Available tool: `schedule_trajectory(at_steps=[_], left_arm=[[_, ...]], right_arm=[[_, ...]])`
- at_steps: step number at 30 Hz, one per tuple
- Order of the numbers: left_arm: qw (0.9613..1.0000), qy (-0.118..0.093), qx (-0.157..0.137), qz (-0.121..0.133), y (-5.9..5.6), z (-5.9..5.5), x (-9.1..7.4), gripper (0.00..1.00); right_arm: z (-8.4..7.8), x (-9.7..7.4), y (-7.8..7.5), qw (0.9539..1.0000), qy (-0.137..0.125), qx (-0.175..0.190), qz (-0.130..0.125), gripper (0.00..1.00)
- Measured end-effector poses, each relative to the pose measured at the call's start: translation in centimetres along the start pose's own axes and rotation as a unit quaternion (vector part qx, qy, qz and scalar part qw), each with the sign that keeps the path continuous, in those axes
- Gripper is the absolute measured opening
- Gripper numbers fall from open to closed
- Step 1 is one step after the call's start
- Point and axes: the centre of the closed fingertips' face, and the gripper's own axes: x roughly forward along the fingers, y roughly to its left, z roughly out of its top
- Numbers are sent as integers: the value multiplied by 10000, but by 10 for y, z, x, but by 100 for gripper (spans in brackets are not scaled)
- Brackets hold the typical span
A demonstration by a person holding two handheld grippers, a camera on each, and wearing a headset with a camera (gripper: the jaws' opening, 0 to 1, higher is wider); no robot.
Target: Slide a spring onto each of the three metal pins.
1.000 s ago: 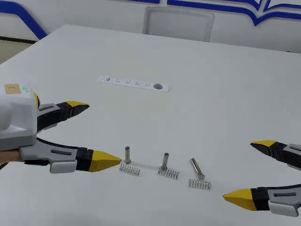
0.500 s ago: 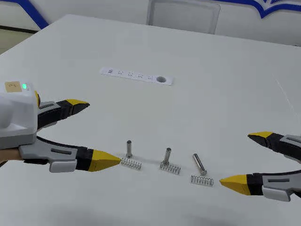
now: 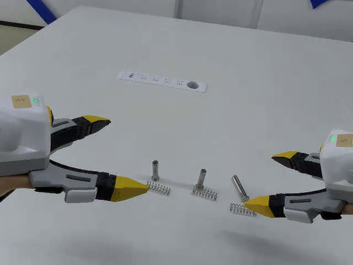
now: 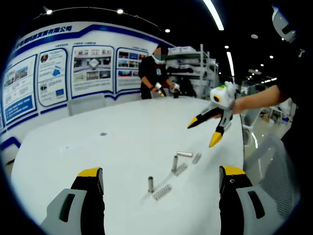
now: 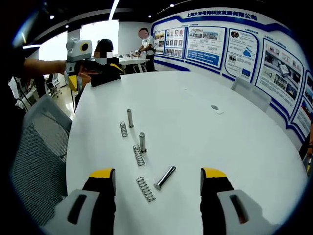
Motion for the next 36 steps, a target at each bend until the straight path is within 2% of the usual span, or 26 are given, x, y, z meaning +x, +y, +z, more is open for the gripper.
schedule_trajectory(at_steps=[6, 11, 15, 20, 23, 27, 36], left_arm=[[10000, 68, -48, -12, 2, -8, 3, 100], [9999, 155, -18, -57, 2, -14, 4, 100], [9999, 137, -60, -37, 3, -16, 4, 100], [9998, 188, -113, 4, 6, -22, 2, 100], [9997, 60, -255, -26, 5, -18, -1, 100], [9997, 69, -232, -9, 6, -17, -3, 100], [9995, 55, -305, 67, 10, -19, -3, 99]], right_arm=[[-4, 11, -3, 9996, 8, 263, 36, 64], [-9, 25, -7, 9991, 149, 388, 78, 58], [-10, 35, -12, 9985, 179, 518, 13, 57], [-16, 49, -20, 9976, 340, 595, -113, 49], [-23, 54, -29, 9951, 450, 814, -324, 44], [-25, 61, -34, 9915, 448, 1165, -367, 34], [-34, 78, -30, 9895, 831, 1133, -348, 27]])
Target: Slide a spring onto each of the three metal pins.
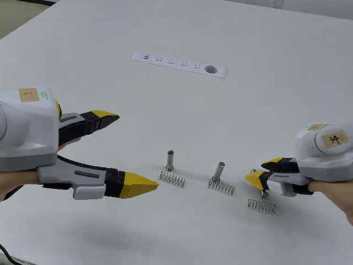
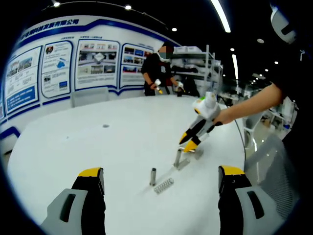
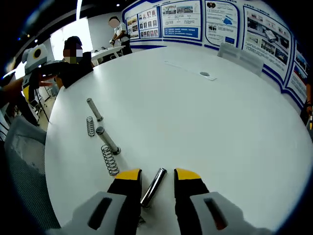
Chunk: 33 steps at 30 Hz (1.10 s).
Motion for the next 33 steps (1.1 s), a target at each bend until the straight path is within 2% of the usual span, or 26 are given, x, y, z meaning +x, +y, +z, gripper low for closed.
schedule_trajectory(at_steps=[2, 6, 8, 14, 16, 18, 25, 28, 33], left_arm=[[10000, -3, -17, -1, 0, 0, 0, 99], [10000, 68, 9, 11, 0, -3, -1, 98], [9999, 122, 31, 11, 0, -4, -2, 98], [10000, 9, 15, -29, -4, 4, -1, 98], [10000, 16, 17, 0, -4, 4, 0, 98], [10000, 14, 3, -7, -5, 4, 0, 97], [10000, -30, -16, 22, -9, 7, -1, 97], [9999, 107, 25, 67, -9, 3, -4, 97], [9999, -7, 15, 137, -9, 10, -10, 96]], right_arm=[[-5, 3, -2, 9998, 158, 40, -70, 24], [-10, 6, -2, 9993, 293, 218, -116, 20], [-10, 4, -5, 9992, 305, 75, -256, 16], [-8, 5, 3, 9990, 319, 136, -277, 10], [-9, 4, 3, 9984, 430, -7, -380, 9], [-8, 5, 1, 9979, 455, 225, -402, 9], [-8, 5, 1, 9988, 364, 125, -314, 7], [-7, 5, 1, 9990, 282, 190, -304, 6], [-7, 3, 4, 9991, 231, 270, -237, 6]])
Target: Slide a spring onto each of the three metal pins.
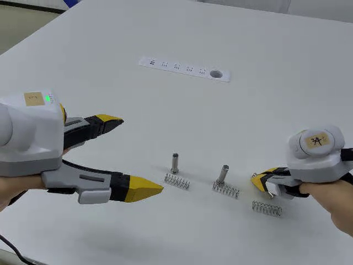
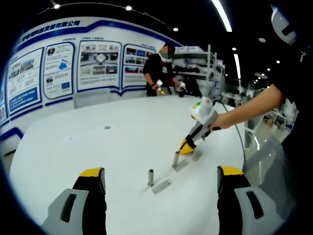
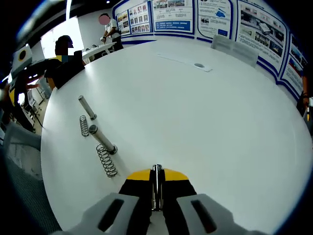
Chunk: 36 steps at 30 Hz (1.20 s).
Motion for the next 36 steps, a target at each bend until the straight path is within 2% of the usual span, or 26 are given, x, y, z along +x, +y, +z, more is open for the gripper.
schedule_trajectory(at_steps=[8, 19, 36], left_arm=[[10000, 21, -22, 25, -3, -2, 0, 96], [10000, -17, 13, -41, -11, 3, 4, 95], [10000, -7, 76, -2, -17, 2, 2, 94]], right_arm=[[14, -16, 5, 9990, -443, -22, 33, 7], [15, -25, -2, 9974, -721, -16, -18, 7], [12, -42, -4, 9929, -1175, -113, -120, 7]])
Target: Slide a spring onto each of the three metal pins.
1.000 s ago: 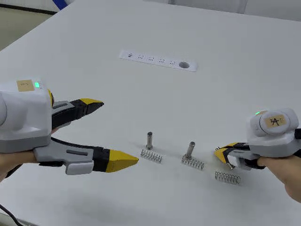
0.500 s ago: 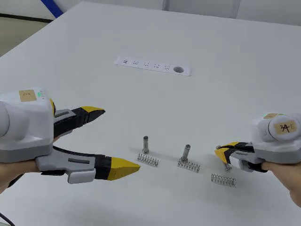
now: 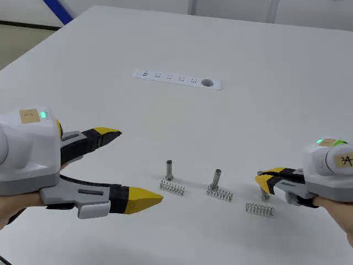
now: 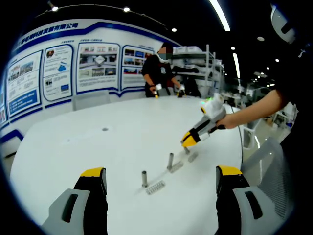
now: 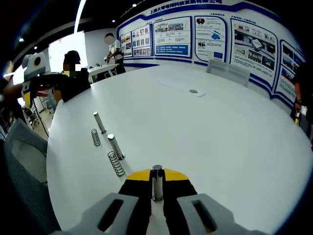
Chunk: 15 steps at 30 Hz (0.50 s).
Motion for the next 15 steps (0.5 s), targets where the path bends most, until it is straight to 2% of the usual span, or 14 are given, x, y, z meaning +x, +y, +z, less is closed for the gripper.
schedule_trajectory(at_steps=[8, 15], left_arm=[[10000, -13, -24, -10, -1, 0, 0, 93], [10000, 4, -20, -47, -4, -1, 0, 93]], right_arm=[[-3, -8, 2, 9996, -238, -145, -99, 7], [-4, -14, 2, 9989, -455, -102, -108, 7]])
